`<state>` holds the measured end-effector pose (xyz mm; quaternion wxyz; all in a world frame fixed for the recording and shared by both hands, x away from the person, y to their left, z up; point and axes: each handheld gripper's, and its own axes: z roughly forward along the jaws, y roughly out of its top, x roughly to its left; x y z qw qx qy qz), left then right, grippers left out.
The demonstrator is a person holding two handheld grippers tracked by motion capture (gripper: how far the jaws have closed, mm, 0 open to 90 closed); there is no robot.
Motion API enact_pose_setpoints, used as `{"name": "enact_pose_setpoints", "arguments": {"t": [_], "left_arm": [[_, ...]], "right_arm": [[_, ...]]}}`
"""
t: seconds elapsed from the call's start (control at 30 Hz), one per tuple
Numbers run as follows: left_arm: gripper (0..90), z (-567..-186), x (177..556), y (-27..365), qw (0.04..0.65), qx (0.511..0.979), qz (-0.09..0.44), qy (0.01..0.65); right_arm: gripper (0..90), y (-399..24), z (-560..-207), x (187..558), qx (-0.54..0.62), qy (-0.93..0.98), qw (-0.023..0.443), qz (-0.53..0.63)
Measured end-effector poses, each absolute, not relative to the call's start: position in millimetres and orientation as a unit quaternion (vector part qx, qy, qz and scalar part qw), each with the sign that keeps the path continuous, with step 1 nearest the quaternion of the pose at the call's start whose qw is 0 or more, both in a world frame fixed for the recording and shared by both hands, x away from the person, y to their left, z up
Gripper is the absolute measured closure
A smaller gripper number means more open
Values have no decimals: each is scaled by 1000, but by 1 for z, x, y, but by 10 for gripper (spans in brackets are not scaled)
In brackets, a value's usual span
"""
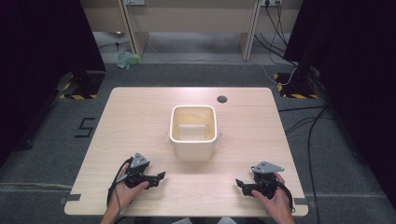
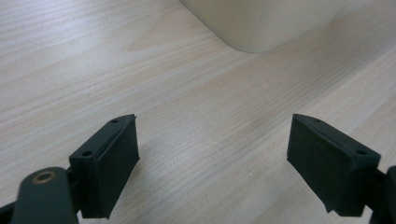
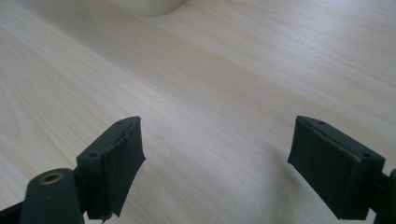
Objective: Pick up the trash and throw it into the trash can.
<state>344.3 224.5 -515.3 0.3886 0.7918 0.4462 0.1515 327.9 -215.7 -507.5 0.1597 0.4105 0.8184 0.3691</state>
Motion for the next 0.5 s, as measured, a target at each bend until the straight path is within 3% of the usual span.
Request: {"name": "enact_pose_setpoints", "arguments": {"t": [0.5], "left_arm": [[132,-523,337,213,361,806,183,432]], "right_arm": [[153,-216,-517,321,409,824,177,349]]}}
